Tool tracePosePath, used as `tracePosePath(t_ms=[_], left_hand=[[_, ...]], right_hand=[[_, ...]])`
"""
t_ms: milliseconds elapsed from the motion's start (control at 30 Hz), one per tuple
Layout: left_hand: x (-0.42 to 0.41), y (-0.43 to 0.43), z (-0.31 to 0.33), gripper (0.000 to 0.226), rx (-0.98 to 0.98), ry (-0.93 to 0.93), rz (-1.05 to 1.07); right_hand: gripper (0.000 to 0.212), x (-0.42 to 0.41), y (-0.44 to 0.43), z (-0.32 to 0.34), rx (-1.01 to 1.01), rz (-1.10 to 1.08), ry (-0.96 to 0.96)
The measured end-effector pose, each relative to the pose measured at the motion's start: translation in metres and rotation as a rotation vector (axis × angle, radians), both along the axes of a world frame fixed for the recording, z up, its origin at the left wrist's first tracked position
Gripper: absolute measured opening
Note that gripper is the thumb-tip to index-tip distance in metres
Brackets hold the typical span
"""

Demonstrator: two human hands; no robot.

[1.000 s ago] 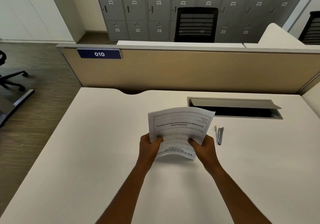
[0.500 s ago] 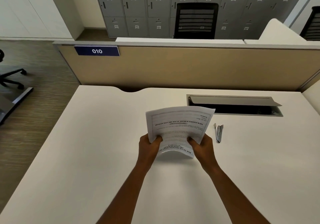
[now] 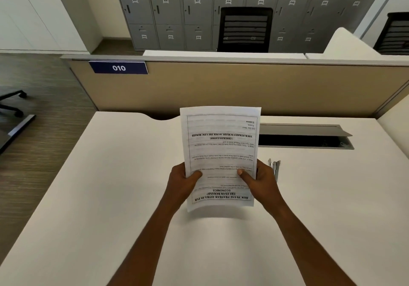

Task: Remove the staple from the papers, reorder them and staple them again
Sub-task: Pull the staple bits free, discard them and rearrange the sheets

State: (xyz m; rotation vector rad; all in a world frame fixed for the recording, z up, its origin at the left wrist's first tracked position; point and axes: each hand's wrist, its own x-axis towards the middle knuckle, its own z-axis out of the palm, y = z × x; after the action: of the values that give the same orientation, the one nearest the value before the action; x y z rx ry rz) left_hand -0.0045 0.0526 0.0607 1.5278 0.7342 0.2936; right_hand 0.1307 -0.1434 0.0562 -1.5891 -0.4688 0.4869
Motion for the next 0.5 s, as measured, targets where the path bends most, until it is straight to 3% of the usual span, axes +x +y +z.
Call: tracePosePath(t_ms=[267,367,500], left_hand=[[-0.010,-0.017,-0.013,0.020,0.060,0.021,0.060],[-0.014,-0.024,-0.028,0.010,0.061,0.045,0.110],[-0.013,-0.025,-0.028,0.014,0.087,0.050,0.145]], right_hand=[[0.025,-0.016,0.005,-0.021,0.047,-0.106,0.130],[0.026,-0.024,0.006,-0.034,0.015,-0.131,0.139],[0.027,-0.024,0.009,-0.036,0.005,-0.141,0.119]])
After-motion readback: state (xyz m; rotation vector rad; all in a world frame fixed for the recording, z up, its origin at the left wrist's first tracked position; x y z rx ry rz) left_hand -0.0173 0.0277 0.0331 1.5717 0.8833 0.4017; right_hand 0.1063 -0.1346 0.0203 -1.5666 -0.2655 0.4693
